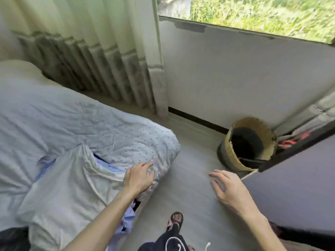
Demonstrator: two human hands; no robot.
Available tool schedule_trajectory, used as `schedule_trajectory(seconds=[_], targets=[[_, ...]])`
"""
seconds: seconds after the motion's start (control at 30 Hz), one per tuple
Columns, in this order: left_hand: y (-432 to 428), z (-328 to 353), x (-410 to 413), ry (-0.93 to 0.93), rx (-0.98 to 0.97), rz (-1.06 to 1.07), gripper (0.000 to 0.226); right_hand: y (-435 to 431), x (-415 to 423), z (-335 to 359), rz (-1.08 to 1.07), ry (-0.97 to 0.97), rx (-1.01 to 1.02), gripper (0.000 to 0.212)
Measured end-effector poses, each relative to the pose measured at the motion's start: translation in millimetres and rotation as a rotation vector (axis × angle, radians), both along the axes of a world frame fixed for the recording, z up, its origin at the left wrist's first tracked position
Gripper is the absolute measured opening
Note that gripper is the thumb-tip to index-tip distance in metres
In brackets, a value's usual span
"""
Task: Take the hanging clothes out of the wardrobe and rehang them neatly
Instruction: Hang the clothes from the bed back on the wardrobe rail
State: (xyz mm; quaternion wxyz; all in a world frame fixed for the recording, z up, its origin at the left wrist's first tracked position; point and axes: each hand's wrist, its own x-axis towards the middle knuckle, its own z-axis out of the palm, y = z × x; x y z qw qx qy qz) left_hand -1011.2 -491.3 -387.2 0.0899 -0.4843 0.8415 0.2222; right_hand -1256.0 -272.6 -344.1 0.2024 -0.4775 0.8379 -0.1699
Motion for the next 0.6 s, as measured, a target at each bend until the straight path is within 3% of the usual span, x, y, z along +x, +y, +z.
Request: schedule_trajectory(seconds=[0.2, 0.6], targets=[[20, -14, 123, -0.042, 0.024, 0.32, 0.047, -66, 66, -3, 0.335, 0.04, -0.003, 0.029], [61, -18, 308, 0.037, 0.128, 0.745, 0.048, -165, 240, -11, 0.883, 0.048, 0.012, 0.035]])
